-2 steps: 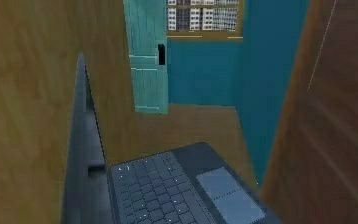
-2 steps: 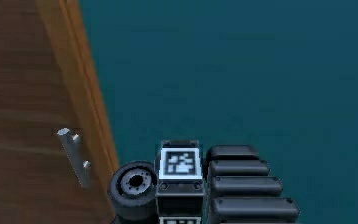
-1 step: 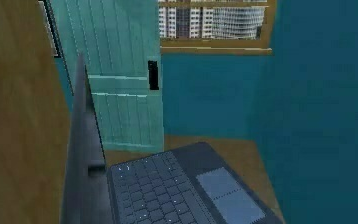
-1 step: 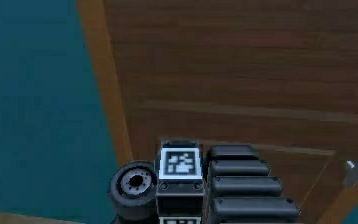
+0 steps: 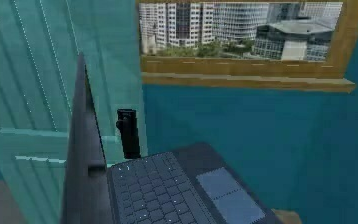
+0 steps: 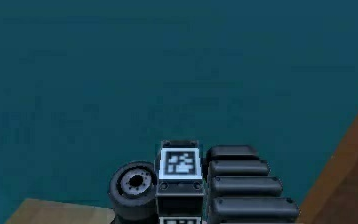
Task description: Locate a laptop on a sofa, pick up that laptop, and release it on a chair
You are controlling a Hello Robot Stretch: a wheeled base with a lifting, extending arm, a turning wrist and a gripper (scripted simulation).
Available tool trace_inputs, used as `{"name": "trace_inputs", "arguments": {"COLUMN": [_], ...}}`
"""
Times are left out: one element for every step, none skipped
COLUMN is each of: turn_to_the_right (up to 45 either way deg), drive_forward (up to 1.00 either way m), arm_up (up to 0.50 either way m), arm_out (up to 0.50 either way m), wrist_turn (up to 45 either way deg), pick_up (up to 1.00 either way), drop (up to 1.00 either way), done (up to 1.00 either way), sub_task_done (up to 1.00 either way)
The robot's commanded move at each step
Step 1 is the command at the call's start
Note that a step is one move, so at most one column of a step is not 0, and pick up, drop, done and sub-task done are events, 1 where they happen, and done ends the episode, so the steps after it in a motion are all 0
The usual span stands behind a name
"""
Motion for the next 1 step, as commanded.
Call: {"name": "trace_inputs", "arguments": {"turn_to_the_right": [-45.0], "drive_forward": [0.0], "arm_up": [0.0], "arm_out": [0.0], "wrist_turn": [0.0], "pick_up": [0.0], "drop": [0.0], "done": [0.0], "sub_task_done": [0.0]}}
